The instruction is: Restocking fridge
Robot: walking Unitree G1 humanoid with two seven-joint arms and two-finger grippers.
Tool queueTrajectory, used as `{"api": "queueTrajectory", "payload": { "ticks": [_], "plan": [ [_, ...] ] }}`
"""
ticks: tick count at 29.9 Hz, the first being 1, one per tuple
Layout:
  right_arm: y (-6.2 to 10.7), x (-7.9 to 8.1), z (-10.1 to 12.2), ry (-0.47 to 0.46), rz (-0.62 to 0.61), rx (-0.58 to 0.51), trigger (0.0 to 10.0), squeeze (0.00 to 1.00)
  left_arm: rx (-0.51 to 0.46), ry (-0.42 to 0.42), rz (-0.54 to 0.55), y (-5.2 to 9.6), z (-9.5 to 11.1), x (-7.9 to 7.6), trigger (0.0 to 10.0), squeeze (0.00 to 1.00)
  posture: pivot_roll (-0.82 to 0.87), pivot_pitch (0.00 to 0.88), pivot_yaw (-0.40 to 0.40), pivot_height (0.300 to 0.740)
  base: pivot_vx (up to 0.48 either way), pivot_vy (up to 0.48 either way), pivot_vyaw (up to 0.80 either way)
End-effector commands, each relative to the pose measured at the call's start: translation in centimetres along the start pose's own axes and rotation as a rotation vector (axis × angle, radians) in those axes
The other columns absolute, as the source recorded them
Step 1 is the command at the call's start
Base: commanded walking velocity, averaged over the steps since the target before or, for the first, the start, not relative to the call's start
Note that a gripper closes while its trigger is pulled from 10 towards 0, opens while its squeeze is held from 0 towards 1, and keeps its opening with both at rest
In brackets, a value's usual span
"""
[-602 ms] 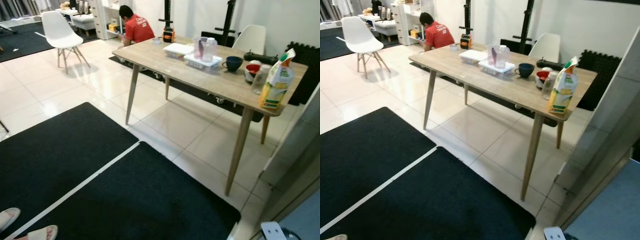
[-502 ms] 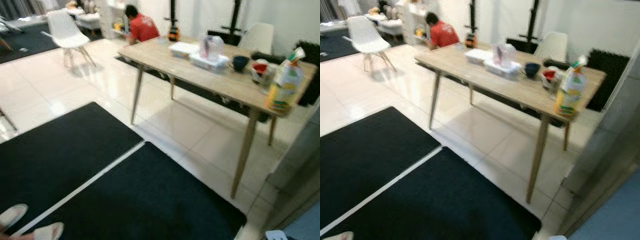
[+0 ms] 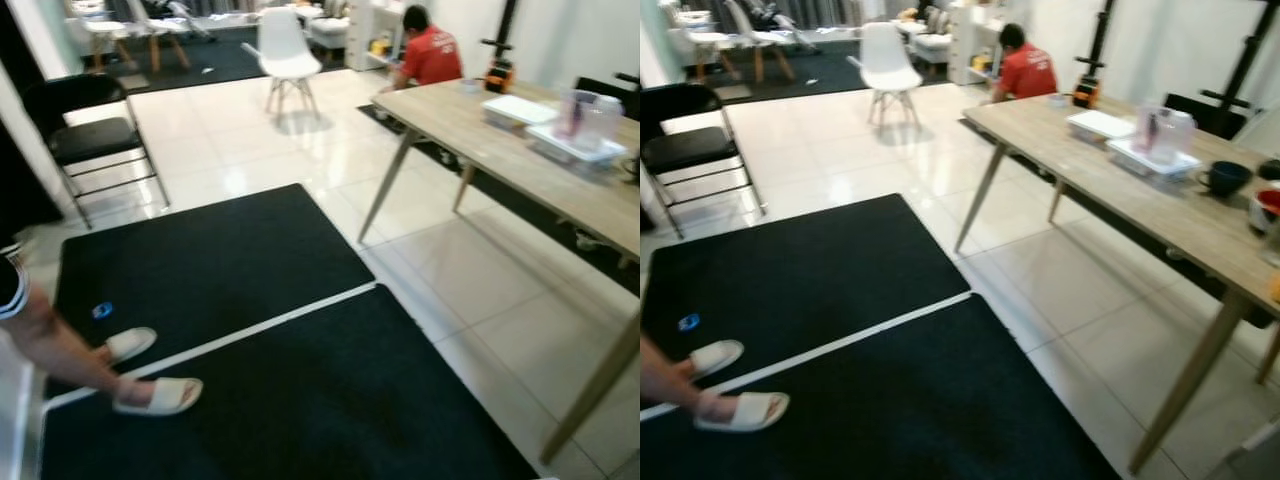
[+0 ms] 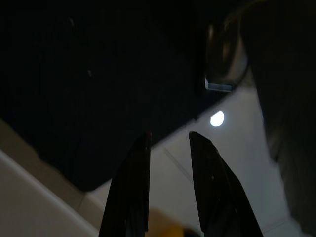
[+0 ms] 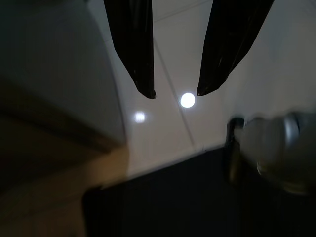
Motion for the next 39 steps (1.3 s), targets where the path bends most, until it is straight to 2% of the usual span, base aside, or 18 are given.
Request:
{"api": "queueTrajectory", "payload": {
  "ticks": [1, 13, 23, 34, 39],
  "plan": [
    [0.1, -0.2, -0.8, 0.006, -0.014, 0.021, 10.0, 0.00, -0.024, -0.006, -0.014, -0.1, 0.8, -0.4, 10.0, 0.00, -0.07, 0.000, -0.035, 0.740, 0.000, 0.000, 0.00],
    [0.1, 0.7, -1.7, 0.041, -0.002, 0.047, 10.0, 0.00, 0.013, -0.013, -0.034, 0.0, -0.3, -0.4, 10.0, 0.00, -0.04, 0.000, -0.031, 0.740, 0.260, 0.000, 0.00],
    [0.2, 0.1, -1.5, 0.056, -0.012, 0.044, 10.0, 0.00, 0.031, -0.004, -0.060, 0.0, -1.3, -1.6, 10.0, 0.00, -0.05, 0.014, -0.055, 0.740, 0.318, 0.000, 0.00],
    [0.2, -0.4, -1.3, 0.057, -0.024, 0.044, 10.0, 0.00, 0.023, 0.000, -0.065, -0.1, -1.1, -2.0, 10.0, 0.00, -0.04, 0.000, -0.065, 0.740, 0.325, 0.000, 0.00],
    [0.2, -0.2, -1.5, 0.053, -0.022, 0.059, 10.0, 0.00, 0.018, -0.007, -0.061, -0.1, -0.8, -1.6, 10.0, 0.00, -0.04, 0.000, -0.051, 0.740, 0.328, 0.000, -0.72]
  ]
}}
Point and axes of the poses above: a point about 5 cm out from each wrist's last joint towards the gripper, its own y axis pointing back from the gripper into the wrist, its own z axis along the axis of the wrist's last joint, x = y × z, the point moved 3 cm from there along -y, pointing out of the wrist towards the gripper, and after that the axes turned 6 degrees about y, right-handed, at the moved point
